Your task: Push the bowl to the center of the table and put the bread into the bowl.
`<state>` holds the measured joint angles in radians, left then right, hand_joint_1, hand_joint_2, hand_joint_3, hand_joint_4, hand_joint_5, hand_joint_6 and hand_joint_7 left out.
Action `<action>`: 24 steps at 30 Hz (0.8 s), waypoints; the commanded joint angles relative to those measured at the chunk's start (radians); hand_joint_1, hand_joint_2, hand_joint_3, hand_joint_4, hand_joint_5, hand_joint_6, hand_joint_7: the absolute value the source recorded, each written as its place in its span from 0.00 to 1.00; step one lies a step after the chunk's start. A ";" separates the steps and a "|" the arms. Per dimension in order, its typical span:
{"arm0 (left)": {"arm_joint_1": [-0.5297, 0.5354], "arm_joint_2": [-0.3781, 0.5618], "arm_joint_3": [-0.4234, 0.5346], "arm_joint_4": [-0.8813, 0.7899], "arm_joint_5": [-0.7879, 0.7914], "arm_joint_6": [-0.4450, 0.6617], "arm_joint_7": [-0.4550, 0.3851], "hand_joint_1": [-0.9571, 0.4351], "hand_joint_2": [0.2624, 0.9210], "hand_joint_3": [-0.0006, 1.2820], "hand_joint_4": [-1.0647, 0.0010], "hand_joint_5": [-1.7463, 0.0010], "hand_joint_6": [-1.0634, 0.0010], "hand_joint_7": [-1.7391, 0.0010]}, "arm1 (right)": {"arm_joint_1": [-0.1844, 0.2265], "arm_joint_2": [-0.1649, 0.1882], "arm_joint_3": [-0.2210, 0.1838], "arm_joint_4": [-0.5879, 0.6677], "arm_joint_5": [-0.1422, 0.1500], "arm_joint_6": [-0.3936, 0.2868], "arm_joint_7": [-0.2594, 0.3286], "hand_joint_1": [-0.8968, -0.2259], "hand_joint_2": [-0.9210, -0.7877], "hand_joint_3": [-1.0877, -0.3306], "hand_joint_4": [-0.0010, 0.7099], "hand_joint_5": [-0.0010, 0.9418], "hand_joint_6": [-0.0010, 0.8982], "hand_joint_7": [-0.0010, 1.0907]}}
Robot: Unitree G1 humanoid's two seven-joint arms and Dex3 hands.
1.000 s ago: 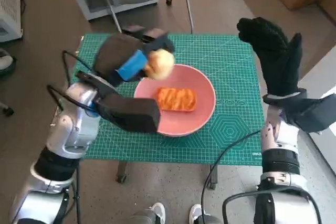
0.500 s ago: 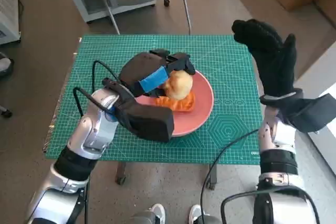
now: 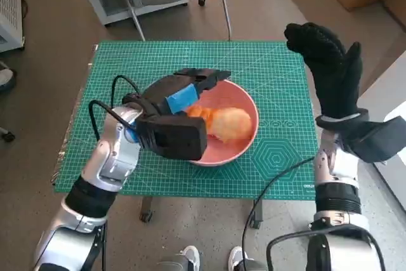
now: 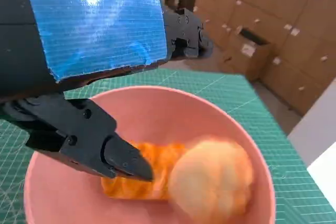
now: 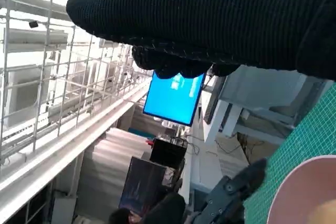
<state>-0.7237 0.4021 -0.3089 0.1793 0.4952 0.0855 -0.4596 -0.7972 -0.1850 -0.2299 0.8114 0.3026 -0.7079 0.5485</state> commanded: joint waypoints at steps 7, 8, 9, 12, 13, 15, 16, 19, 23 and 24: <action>0.015 0.019 0.139 0.069 -0.183 -0.117 0.011 0.31 0.88 0.03 1.00 1.00 0.96 0.93 | 0.029 0.008 0.014 -0.019 -0.012 0.022 -0.021 0.46 0.00 0.59 0.39 0.00 0.40 0.01; 0.017 0.023 0.155 0.071 -0.202 -0.130 0.014 0.32 0.89 0.03 1.00 1.00 0.95 0.93 | 0.029 0.010 0.015 -0.022 -0.012 0.023 -0.022 0.46 0.00 0.59 0.39 0.00 0.40 0.01; 0.021 0.025 0.178 0.075 -0.226 -0.146 0.021 0.32 0.89 0.03 1.00 1.00 0.95 0.93 | 0.028 0.011 0.017 -0.024 -0.014 0.022 -0.023 0.46 0.00 0.59 0.40 0.00 0.41 0.01; 0.030 0.027 0.232 0.092 -0.284 -0.190 0.040 0.32 0.92 0.03 1.00 1.00 0.94 0.93 | 0.026 0.013 0.022 -0.030 -0.019 0.023 -0.031 0.46 0.00 0.59 0.40 0.00 0.40 0.01; 0.032 0.022 0.262 0.109 -0.314 -0.218 0.054 0.32 0.93 0.03 1.00 1.00 0.94 0.93 | 0.025 0.013 0.025 -0.033 -0.020 0.024 -0.033 0.46 0.00 0.59 0.40 0.00 0.40 0.01; 0.035 0.011 0.309 0.135 -0.366 -0.262 0.076 0.31 0.96 0.04 1.00 1.00 0.95 0.94 | 0.020 0.014 0.028 -0.038 -0.021 0.025 -0.036 0.46 0.00 0.59 0.40 0.00 0.40 0.00; 0.035 0.006 0.327 0.144 -0.387 -0.278 0.084 0.30 0.97 0.05 1.00 1.00 0.95 0.94 | 0.018 0.014 0.030 -0.039 -0.021 0.026 -0.038 0.46 0.00 0.59 0.40 0.00 0.40 0.01; 0.041 -0.027 0.392 0.134 -0.473 -0.298 0.114 0.30 0.99 0.08 1.00 1.00 0.96 0.94 | 0.009 0.014 0.034 -0.043 -0.026 0.027 -0.043 0.45 0.00 0.60 0.40 0.00 0.40 0.01; 0.047 -0.071 0.462 0.115 -0.587 -0.281 0.139 0.31 1.00 0.16 1.00 1.00 0.99 0.94 | -0.003 0.012 0.039 -0.044 -0.030 0.031 -0.048 0.44 0.00 0.60 0.39 0.00 0.41 0.01; 0.049 -0.078 0.473 0.114 -0.608 -0.276 0.140 0.31 1.00 0.18 1.00 1.00 0.99 0.94 | -0.005 0.011 0.039 -0.044 -0.029 0.032 -0.048 0.44 0.00 0.60 0.39 0.00 0.41 0.01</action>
<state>-0.6902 0.3572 0.1211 0.3043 -0.0424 -0.1936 -0.3339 -0.8006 -0.1784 -0.1959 0.7656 0.2854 -0.6942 0.5087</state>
